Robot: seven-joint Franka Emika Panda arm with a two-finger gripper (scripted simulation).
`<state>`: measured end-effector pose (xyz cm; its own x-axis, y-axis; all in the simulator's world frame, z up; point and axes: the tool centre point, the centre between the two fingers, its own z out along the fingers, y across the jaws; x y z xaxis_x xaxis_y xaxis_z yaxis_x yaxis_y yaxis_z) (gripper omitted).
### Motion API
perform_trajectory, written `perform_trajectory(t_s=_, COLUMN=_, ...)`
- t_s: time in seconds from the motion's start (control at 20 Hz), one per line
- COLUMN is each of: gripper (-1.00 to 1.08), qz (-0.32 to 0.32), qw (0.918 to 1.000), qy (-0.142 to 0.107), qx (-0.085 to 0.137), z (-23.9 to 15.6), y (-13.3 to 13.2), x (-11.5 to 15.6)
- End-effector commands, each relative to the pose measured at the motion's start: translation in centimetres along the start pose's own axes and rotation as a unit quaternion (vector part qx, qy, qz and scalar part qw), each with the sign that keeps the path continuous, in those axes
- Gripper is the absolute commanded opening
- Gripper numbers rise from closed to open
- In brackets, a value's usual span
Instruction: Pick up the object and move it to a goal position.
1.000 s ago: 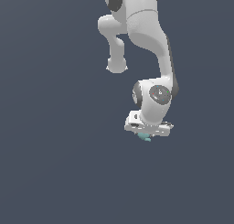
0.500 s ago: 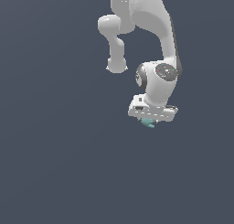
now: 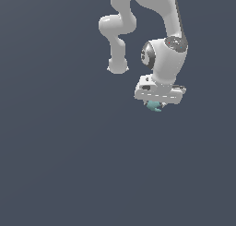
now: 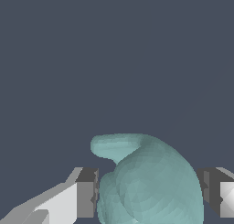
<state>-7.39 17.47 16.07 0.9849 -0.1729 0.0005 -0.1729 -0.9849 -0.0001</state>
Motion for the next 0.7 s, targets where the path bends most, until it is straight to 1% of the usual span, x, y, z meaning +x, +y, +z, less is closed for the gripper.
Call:
perform_trajectory(t_s=0.0, gripper=-1.0, qz=0.0, qw=1.0, qy=0.0, qx=0.0, z=-1.2, y=-0.2, x=-1.3)
perform_trajectory(t_s=0.3, gripper=-1.0, qz=0.0, qw=1.0, qy=0.0, qx=0.0, z=-3.3, y=-0.6, x=-3.4)
perform_trajectory(t_s=0.65, gripper=-1.0, qz=0.0, qw=1.0, qy=0.0, qx=0.0, z=-4.2, y=-0.9, x=-4.3)
